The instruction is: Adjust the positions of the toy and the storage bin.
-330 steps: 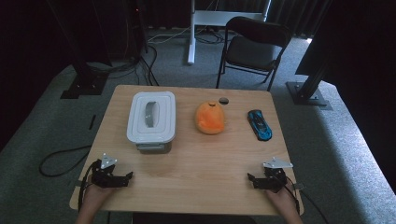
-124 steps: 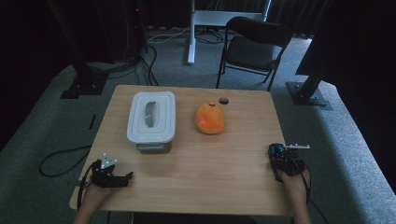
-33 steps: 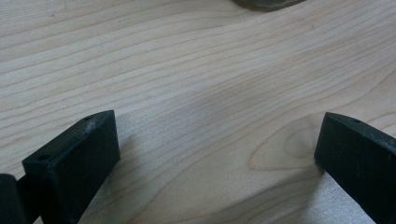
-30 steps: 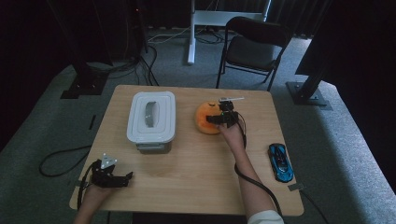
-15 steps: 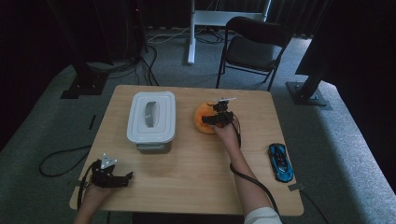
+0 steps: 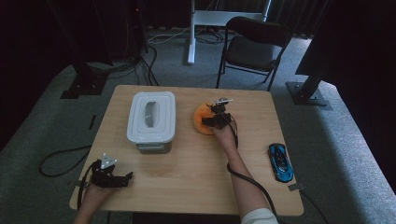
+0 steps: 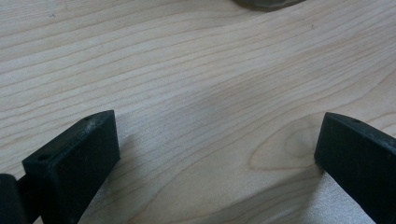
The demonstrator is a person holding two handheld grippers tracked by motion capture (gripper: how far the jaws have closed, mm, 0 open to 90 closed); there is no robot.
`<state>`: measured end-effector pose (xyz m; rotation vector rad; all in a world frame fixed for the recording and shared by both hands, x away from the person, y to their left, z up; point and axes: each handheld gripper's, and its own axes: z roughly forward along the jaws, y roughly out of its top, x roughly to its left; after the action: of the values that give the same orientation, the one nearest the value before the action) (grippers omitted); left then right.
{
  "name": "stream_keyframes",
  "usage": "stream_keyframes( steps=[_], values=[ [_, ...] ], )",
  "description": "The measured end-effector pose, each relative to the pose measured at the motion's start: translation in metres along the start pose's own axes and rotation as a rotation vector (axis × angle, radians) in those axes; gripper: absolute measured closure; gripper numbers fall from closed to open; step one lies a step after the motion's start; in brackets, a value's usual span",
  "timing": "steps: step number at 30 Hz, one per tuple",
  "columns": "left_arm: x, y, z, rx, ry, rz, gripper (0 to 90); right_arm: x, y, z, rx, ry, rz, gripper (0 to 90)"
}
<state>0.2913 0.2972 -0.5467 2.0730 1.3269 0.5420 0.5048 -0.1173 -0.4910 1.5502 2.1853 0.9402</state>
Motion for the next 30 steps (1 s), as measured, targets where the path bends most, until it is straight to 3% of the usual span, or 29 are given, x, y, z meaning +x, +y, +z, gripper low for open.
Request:
stream_keyframes(
  steps=[4,8,11,22,30],
  values=[
    [0.0,0.0,0.0,0.0,0.0,0.0,0.3,0.0,-0.002,-0.003,-0.013,0.004,-0.038,37.7],
    [0.0,0.0,0.0,0.0,0.0,0.0,0.3,-0.004,-0.003,-0.01,-0.021,0.012,-0.031,56.1],
    [0.0,0.0,0.0,0.0,0.0,0.0,0.3,-0.005,0.0,-0.016,-0.019,0.007,-0.046,64.2],
    [0.0,0.0,0.0,0.0,0.0,-0.001,0.3,-0.013,0.002,-0.042,-0.025,-0.012,-0.112,68.4],
    [0.0,0.0,0.0,0.0,0.0,0.0,0.4,-0.03,0.001,-0.065,-0.054,-0.044,-0.111,68.3]
  ],
)
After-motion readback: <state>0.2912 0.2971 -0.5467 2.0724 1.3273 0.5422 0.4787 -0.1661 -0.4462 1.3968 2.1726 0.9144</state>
